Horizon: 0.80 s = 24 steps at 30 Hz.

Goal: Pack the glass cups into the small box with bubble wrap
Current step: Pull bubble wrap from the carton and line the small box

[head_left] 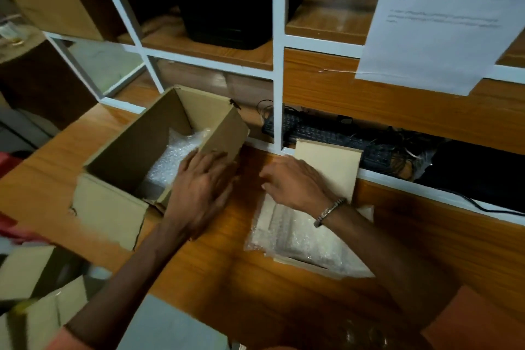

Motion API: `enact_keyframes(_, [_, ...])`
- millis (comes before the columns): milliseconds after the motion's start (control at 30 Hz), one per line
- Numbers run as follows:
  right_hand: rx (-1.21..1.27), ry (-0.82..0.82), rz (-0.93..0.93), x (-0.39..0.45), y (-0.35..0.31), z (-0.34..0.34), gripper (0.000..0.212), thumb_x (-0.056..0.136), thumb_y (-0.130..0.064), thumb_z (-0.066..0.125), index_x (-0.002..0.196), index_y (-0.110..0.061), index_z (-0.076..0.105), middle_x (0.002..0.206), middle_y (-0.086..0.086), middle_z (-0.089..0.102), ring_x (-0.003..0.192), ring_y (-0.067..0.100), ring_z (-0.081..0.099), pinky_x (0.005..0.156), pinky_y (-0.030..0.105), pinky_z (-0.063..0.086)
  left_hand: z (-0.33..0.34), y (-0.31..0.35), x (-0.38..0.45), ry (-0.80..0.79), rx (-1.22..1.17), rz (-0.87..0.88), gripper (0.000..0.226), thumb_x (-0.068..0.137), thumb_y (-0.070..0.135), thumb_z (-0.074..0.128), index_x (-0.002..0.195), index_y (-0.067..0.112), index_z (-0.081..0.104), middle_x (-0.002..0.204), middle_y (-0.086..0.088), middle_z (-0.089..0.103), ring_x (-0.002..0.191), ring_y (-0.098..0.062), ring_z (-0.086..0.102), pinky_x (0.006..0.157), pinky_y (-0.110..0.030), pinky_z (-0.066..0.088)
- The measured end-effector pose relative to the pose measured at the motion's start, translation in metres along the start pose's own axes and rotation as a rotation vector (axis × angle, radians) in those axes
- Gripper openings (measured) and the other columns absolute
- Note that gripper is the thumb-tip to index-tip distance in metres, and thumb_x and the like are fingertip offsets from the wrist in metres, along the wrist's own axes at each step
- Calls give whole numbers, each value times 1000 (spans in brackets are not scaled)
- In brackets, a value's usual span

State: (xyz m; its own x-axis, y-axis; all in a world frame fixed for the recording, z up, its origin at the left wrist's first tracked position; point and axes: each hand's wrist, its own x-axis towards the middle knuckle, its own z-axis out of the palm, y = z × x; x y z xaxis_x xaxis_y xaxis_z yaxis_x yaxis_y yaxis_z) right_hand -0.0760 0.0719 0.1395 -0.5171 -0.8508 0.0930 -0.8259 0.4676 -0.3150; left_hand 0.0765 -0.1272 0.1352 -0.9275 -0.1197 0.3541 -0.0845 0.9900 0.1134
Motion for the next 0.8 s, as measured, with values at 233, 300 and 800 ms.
enact_keyframes(233, [41, 46, -220, 102, -90, -19, 26, 96, -35, 71, 121, -28, 75, 119, -4, 72, 118, 21, 60, 94, 37, 50, -51, -118, -44, 20, 80, -450, 56, 96, 54, 52, 131, 14, 72, 138, -17, 66, 131, -39, 57, 112, -59, 38])
enact_keyframes(300, [33, 39, -246, 131, -114, -15, 27, 95, -36, 73, 121, -27, 75, 118, 0, 72, 118, 23, 61, 91, 35, 48, -53, -138, -59, -4, 76, -506, 61, 95, 55, 49, 131, 11, 71, 137, -19, 65, 130, -40, 56, 111, -59, 39])
enact_keyframes(800, [-360, -436, -34, 266, -149, 67, 5, 91, -13, 74, 96, -12, 72, 100, 9, 70, 98, 35, 70, 74, 37, 50, -21, -165, -74, 32, 80, -505, 62, 106, 57, 25, 131, 28, 74, 148, 1, 65, 143, -18, 51, 117, -43, 28])
